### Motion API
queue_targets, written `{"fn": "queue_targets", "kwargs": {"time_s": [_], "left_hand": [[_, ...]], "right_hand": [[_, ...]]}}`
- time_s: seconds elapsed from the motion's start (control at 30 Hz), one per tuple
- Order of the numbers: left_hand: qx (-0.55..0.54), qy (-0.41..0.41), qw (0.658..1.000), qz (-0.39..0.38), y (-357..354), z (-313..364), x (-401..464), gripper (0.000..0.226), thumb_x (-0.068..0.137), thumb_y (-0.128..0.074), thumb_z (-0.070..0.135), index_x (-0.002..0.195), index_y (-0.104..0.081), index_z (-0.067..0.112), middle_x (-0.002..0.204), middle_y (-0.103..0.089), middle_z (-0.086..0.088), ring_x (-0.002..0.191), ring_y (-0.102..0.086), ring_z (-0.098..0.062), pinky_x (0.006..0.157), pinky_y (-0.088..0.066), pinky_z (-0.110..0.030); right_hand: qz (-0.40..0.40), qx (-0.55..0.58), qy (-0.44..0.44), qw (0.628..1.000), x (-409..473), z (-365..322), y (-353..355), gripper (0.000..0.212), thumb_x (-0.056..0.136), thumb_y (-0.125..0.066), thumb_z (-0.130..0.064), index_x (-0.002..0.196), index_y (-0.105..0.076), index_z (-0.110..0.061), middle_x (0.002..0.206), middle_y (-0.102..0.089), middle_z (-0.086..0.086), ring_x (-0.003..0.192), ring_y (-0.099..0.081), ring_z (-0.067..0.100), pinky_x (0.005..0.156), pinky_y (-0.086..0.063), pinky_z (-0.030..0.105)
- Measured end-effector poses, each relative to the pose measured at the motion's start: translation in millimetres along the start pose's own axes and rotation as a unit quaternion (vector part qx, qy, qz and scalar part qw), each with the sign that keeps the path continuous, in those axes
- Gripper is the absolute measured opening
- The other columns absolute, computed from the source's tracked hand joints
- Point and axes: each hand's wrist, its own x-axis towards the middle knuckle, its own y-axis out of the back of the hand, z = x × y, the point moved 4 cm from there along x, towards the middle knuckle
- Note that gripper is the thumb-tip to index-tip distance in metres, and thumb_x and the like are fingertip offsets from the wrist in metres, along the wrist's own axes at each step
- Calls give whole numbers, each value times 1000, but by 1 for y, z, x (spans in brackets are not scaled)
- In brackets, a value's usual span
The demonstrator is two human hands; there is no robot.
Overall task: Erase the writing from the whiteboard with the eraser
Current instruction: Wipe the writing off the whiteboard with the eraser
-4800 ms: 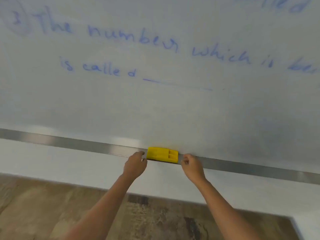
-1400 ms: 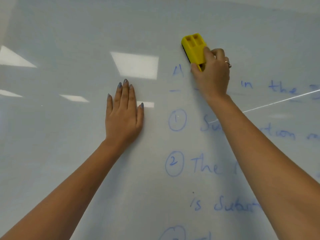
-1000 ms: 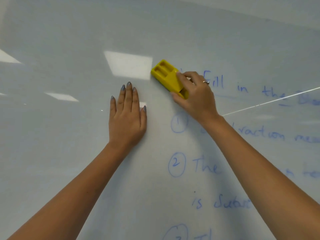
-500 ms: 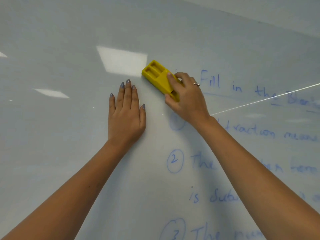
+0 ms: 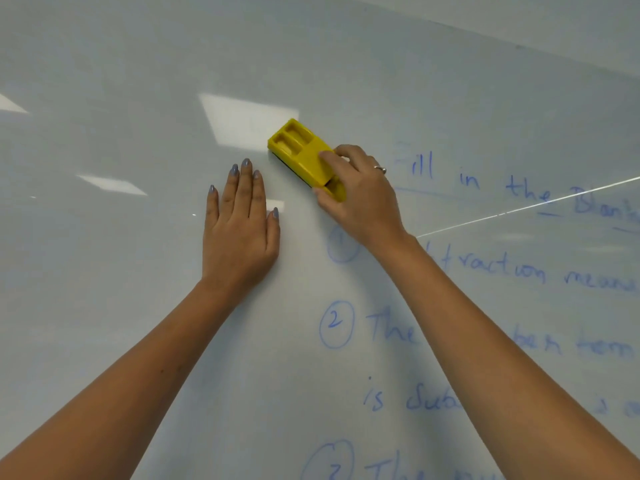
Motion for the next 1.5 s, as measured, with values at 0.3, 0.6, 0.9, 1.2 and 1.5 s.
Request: {"fn": "queue_targets", "kwargs": {"time_s": [0.3, 0.6, 0.9, 1.2, 1.5], "left_hand": [[2, 1, 1000, 2, 1, 1, -1, 60, 102, -27, 29, 154, -23, 1, 163, -17, -14, 152, -13, -27, 122, -12, -50], [3, 2, 1000, 3, 3, 2, -1, 60, 100, -26, 31, 152, -28, 0, 161, -22, -15, 150, -18, -29, 120, -16, -51], [11, 3, 1000, -9, 2, 2, -1, 60, 101, -25, 30, 153, -25, 0, 162, -19, -14, 151, -15, -28, 121, -13, -50], [37, 3, 999, -39, 1, 3, 1, 63, 100, -22, 32, 154, -21, -1, 163, -15, -16, 151, -12, -31, 120, -13, -53], [7, -6, 998, -67, 13, 24, -49, 65, 100, -20, 38, 155, -20, 2, 164, -13, -13, 152, -9, -28, 121, -10, -52]], "right_hand": [[80, -60, -268, 958, 6, 93, 40, 41, 87, -58, -31, 125, -57, -14, 118, -49, 12, 103, -52, 33, 77, -46, 35], [-47, -15, 18, 999, -14, 7, 7, 48, 86, -60, -28, 131, -55, -12, 126, -52, 17, 102, -52, 36, 79, -50, 41], [7, -63, -175, 983, -5, 94, 48, 44, 89, -55, -26, 131, -51, -13, 122, -46, 16, 103, -50, 36, 76, -47, 39], [-76, -28, 4, 997, -18, 29, 23, 46, 90, -58, -27, 134, -51, -15, 130, -48, 13, 105, -50, 35, 81, -50, 44], [-28, 17, -69, 997, -30, 63, 38, 47, 86, -63, -22, 131, -55, -16, 126, -52, 13, 108, -51, 34, 79, -51, 44]]}}
